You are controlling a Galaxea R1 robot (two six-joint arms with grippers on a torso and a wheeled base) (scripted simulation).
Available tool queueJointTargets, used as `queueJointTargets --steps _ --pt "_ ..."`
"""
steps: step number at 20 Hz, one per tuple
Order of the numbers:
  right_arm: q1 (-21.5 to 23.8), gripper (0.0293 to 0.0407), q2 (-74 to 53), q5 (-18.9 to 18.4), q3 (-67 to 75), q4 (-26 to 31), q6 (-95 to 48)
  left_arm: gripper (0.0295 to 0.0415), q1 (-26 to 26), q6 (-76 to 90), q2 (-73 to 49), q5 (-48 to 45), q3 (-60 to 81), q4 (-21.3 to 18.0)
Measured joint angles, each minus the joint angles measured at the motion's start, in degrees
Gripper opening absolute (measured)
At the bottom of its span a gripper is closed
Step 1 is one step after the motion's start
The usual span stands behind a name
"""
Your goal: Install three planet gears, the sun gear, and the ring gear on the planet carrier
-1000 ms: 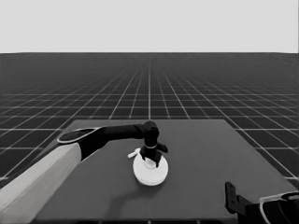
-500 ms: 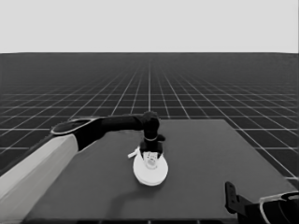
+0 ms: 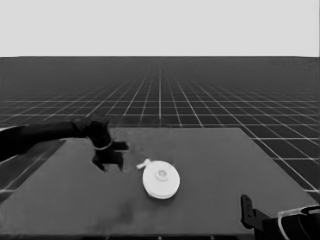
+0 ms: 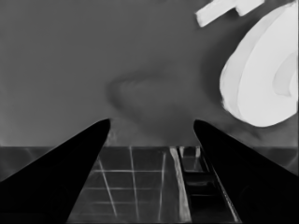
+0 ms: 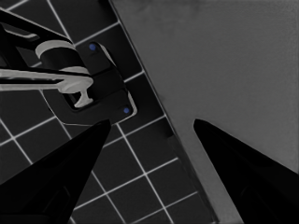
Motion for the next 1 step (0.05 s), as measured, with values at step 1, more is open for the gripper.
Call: queueJointTargets --steps 1 --pt "0.0 0.0385 0.0 0.0 0.0 0.0 0.0 0.0385 -0.2 2.1 -1.9 -0.1 -0.4 -0.3"
